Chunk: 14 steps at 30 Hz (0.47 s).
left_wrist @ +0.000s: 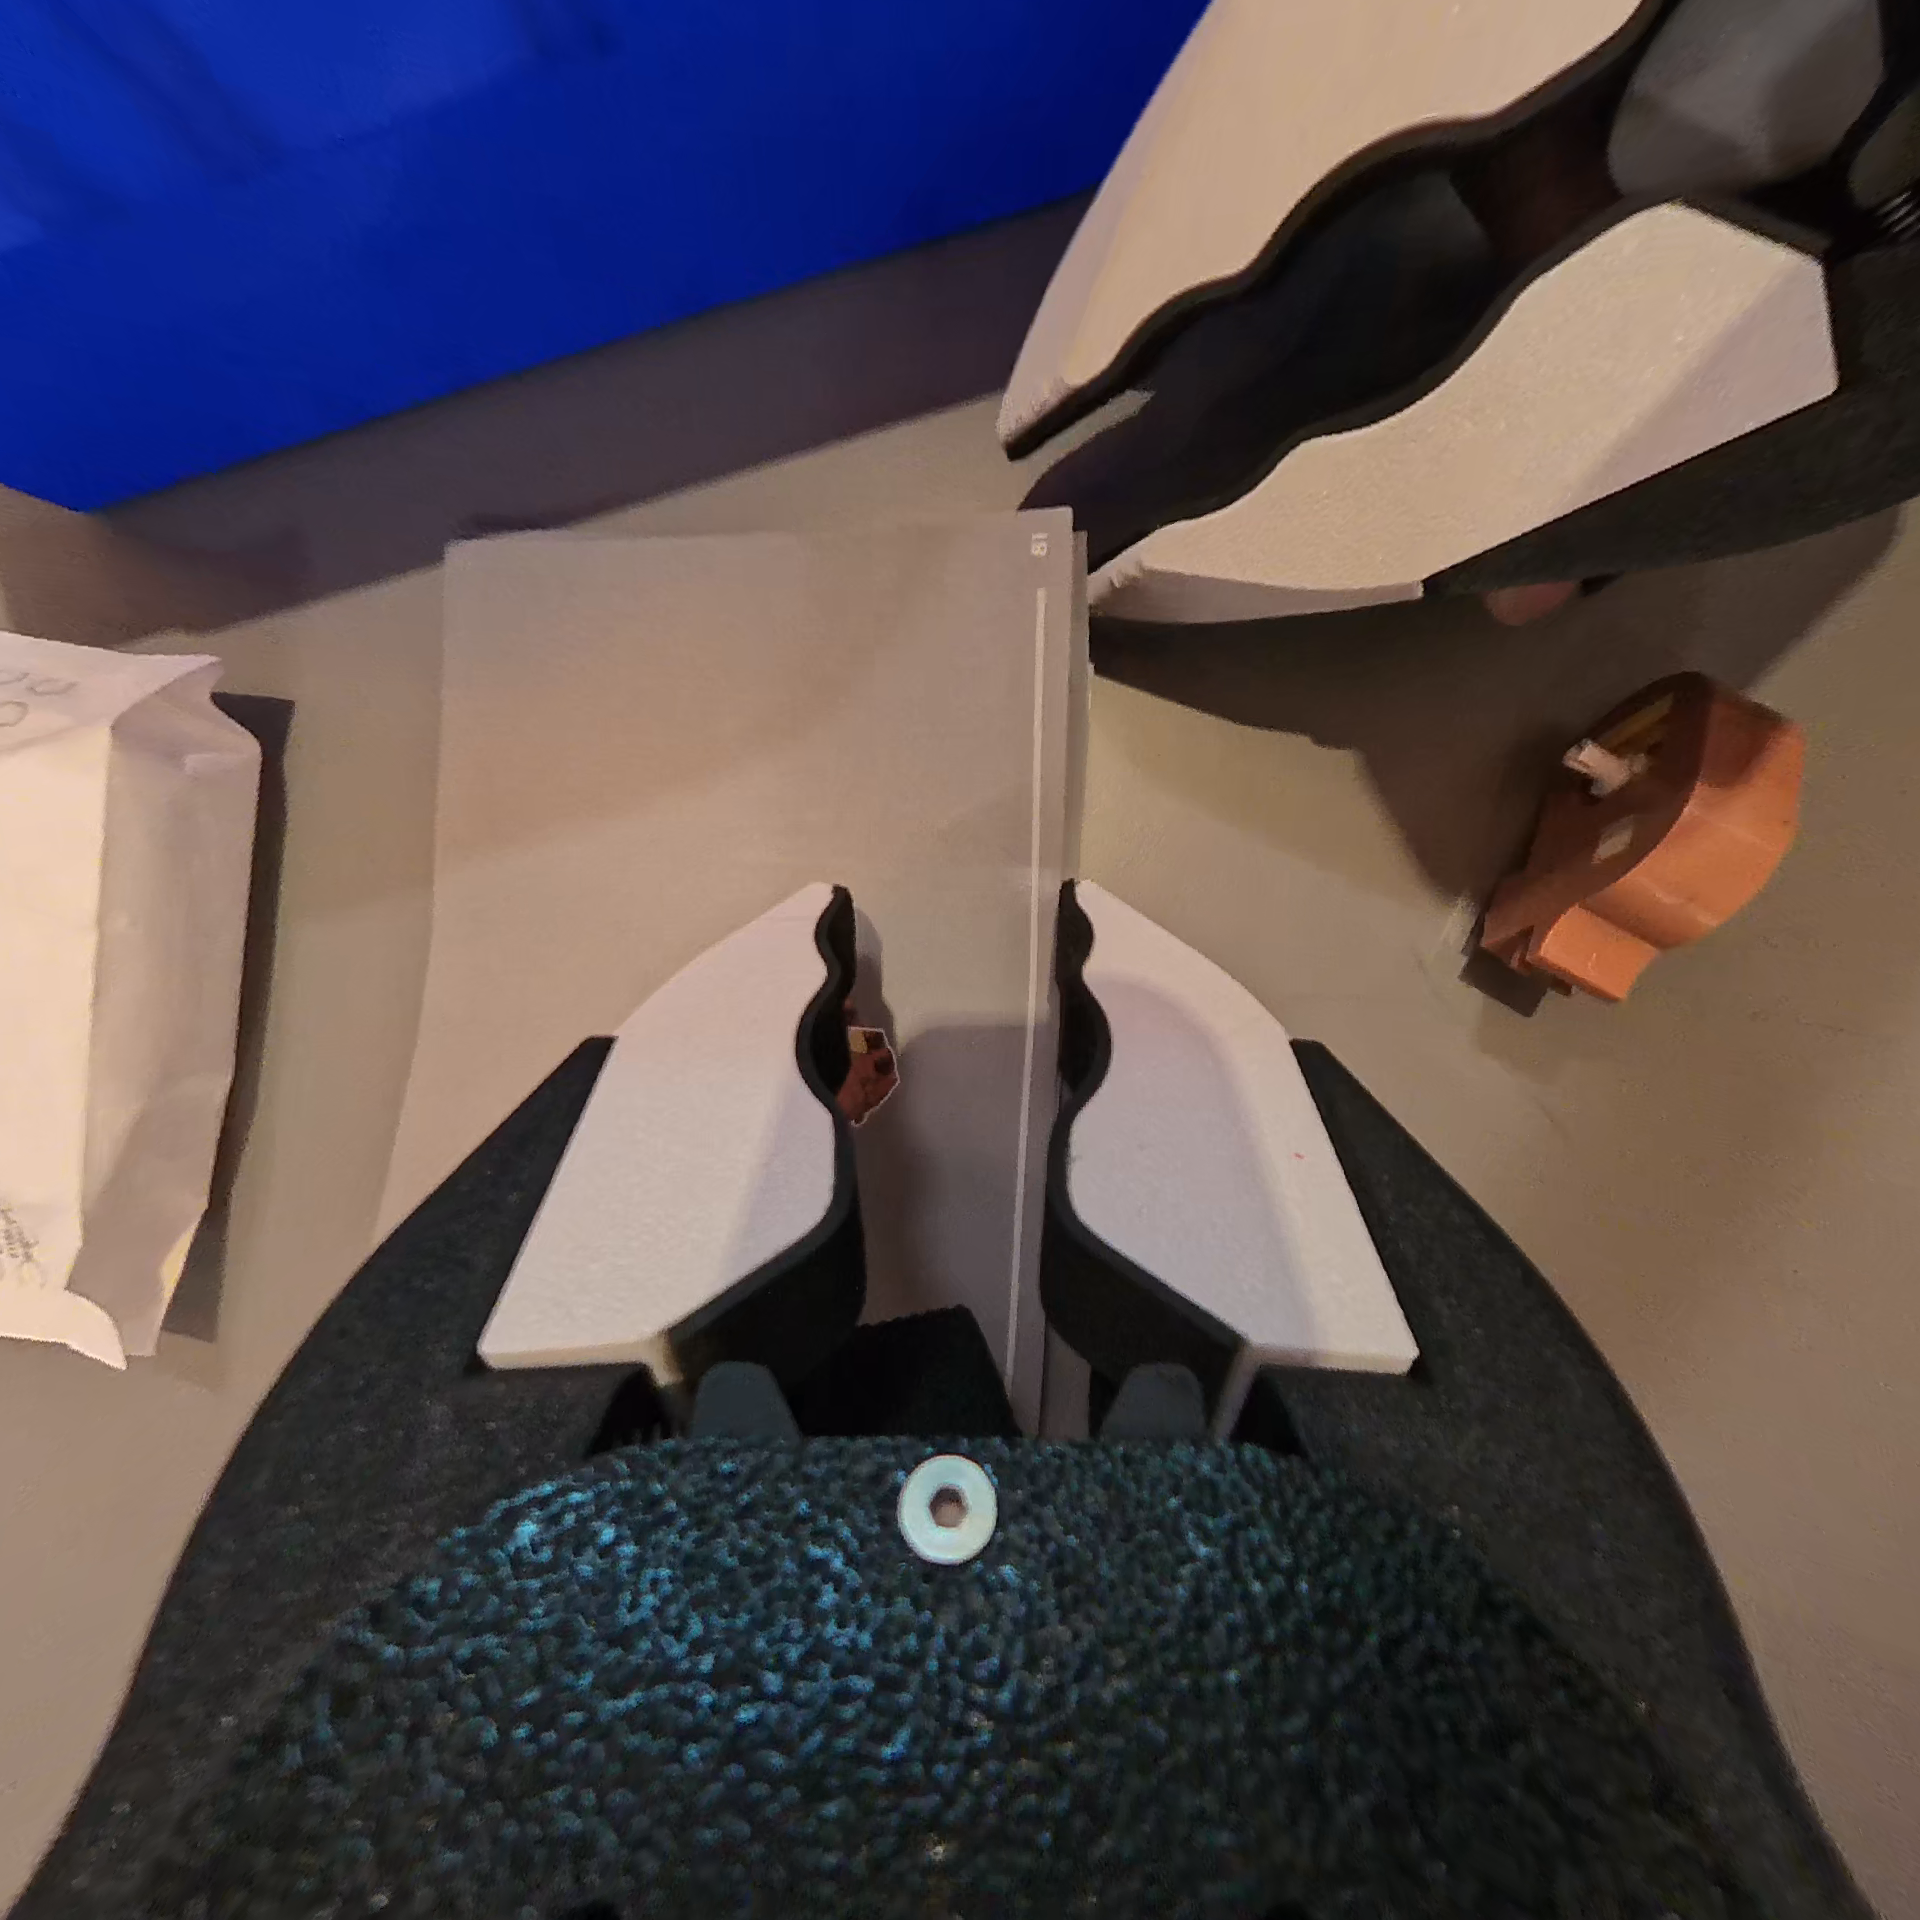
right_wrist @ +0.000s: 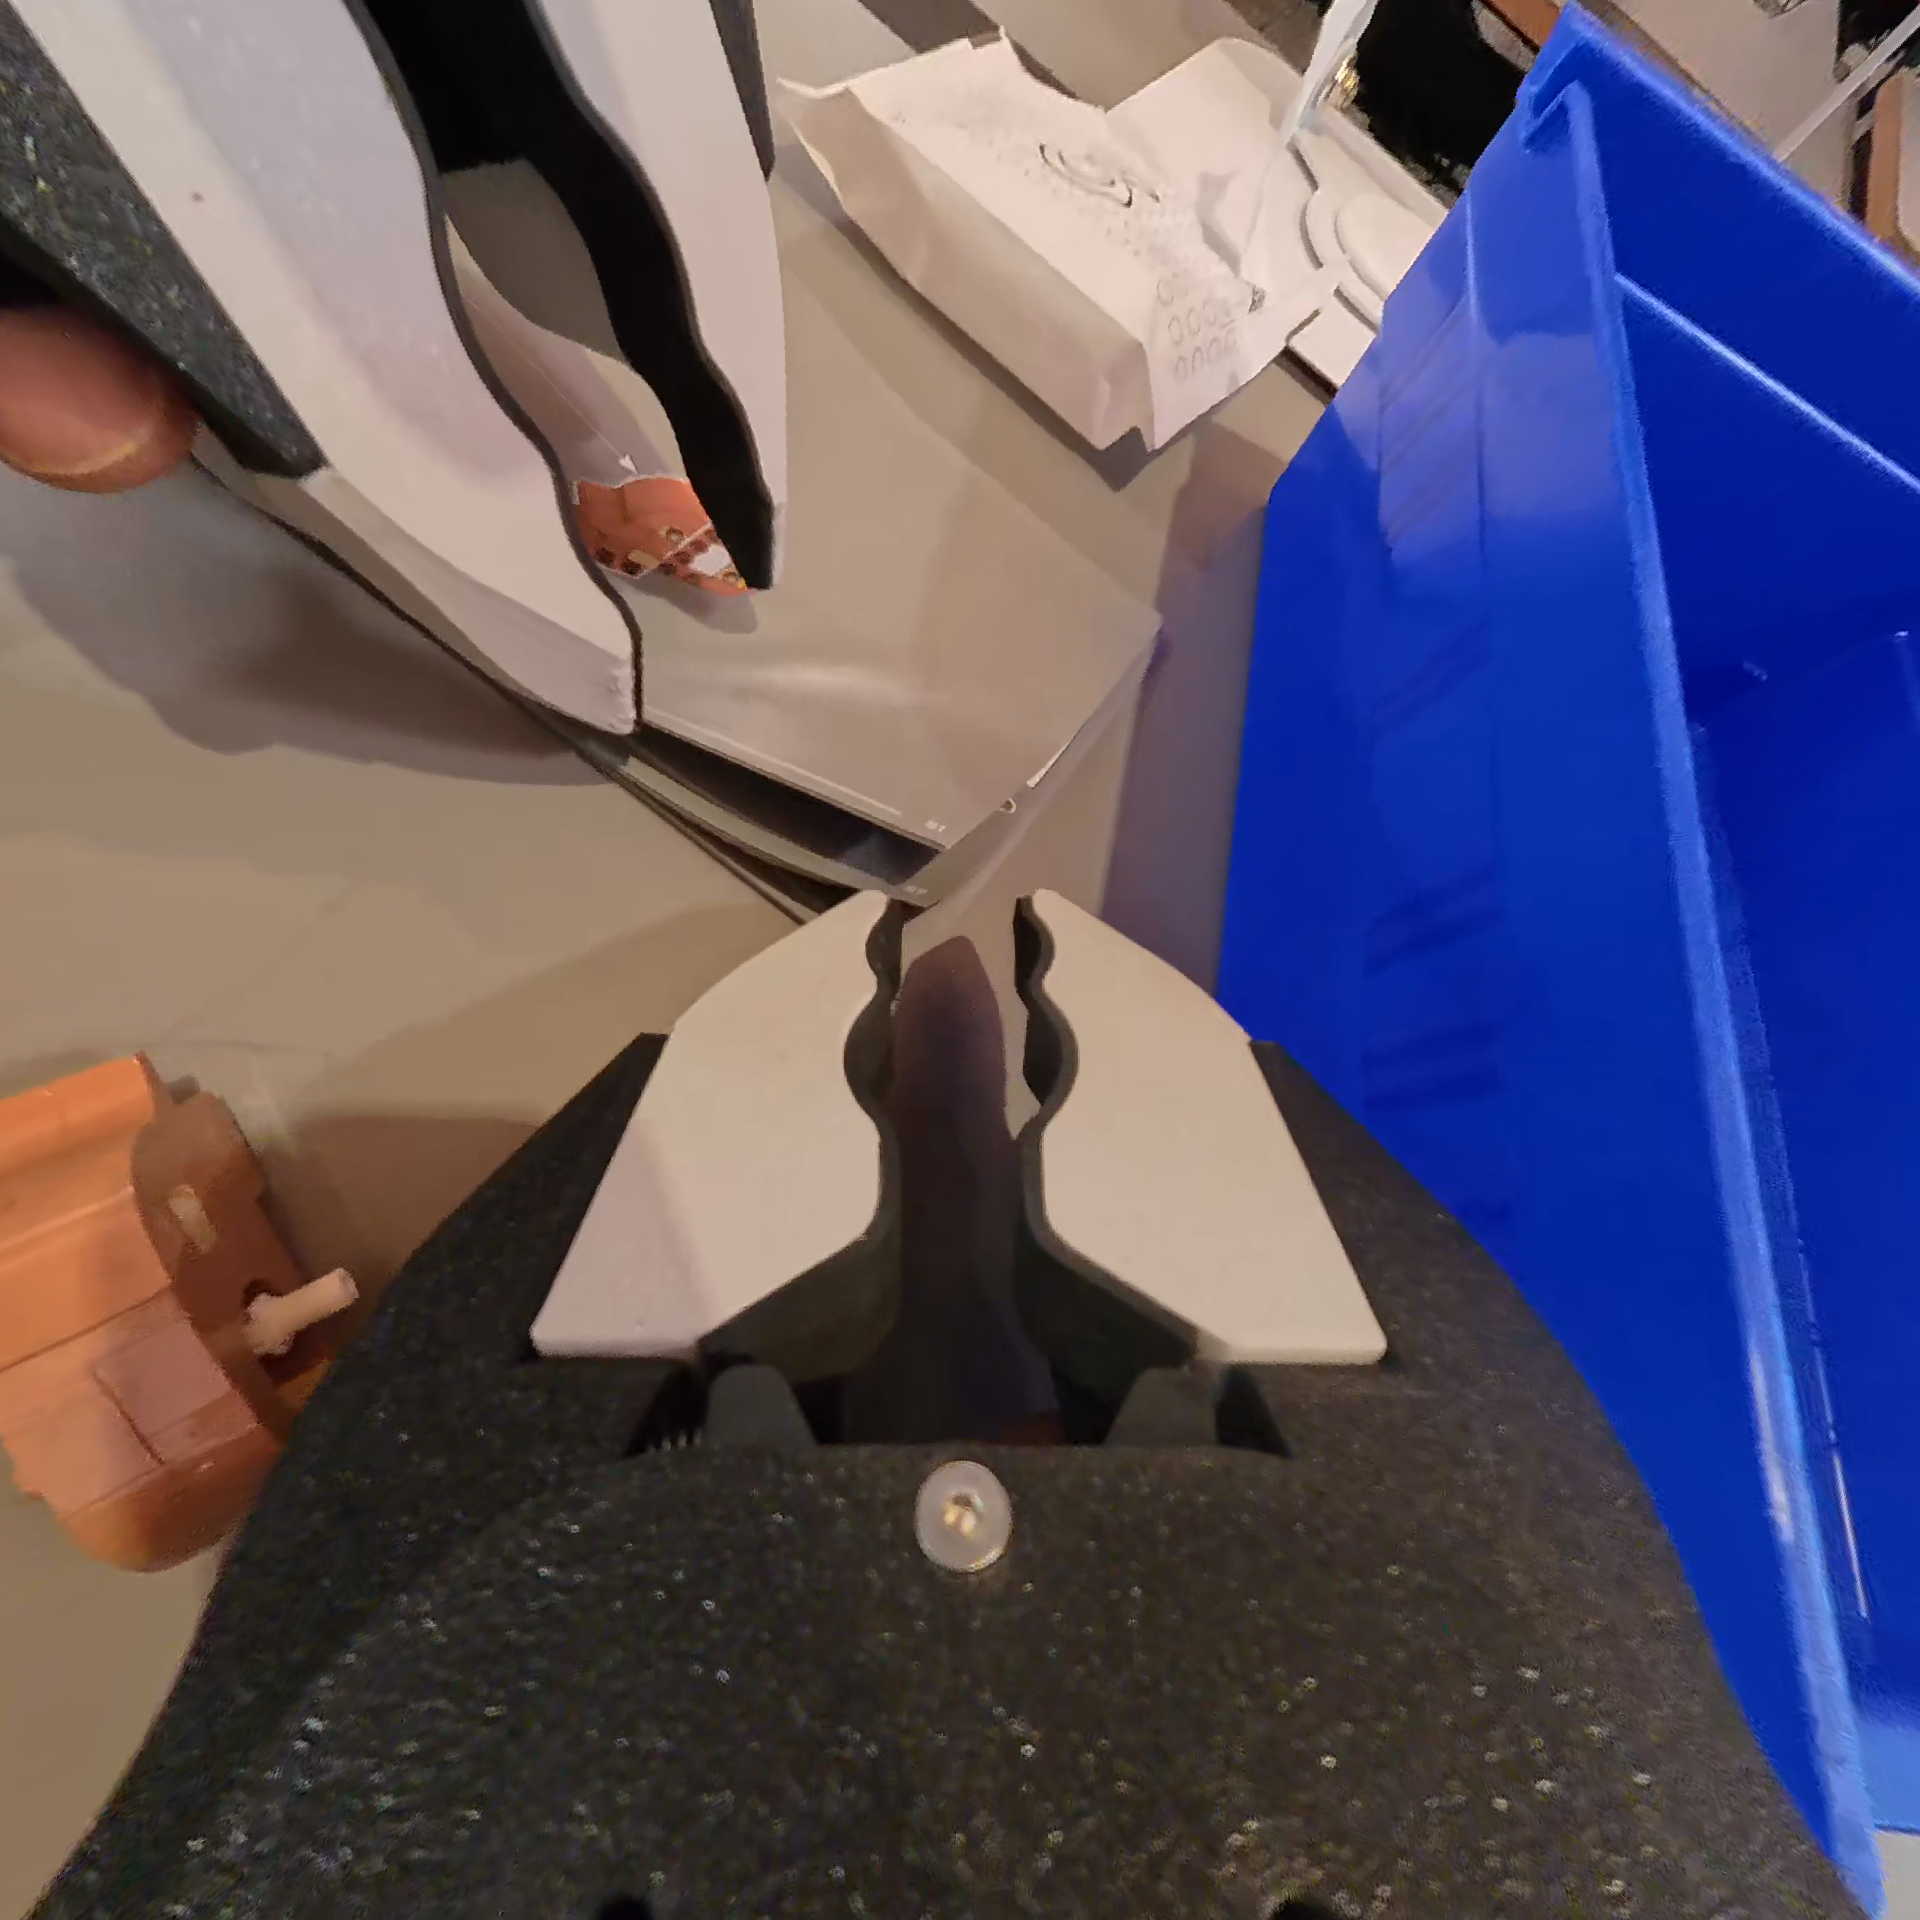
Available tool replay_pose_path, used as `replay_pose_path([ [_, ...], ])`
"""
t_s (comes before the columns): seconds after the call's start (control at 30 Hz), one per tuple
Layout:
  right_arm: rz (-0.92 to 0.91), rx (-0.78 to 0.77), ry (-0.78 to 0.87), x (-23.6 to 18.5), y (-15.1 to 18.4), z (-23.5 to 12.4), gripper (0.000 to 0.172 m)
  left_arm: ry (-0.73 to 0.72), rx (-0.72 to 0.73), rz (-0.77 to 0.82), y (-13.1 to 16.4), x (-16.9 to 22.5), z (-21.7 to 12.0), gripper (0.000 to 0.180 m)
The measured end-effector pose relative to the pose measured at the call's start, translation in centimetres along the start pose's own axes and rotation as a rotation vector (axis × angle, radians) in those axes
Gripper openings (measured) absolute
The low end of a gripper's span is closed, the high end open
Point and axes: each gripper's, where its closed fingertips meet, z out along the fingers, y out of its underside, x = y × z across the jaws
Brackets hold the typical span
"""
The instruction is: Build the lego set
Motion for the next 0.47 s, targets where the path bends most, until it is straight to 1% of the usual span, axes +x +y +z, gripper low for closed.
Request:
replay_pose_path([
  [0.47, 0.051, 0.093, -0.01, 0.0, -1.3, -0.4, 0.025, 0.0, 0.001, -0.001, 0.0, 0.0, 0.0, 0.036],
])
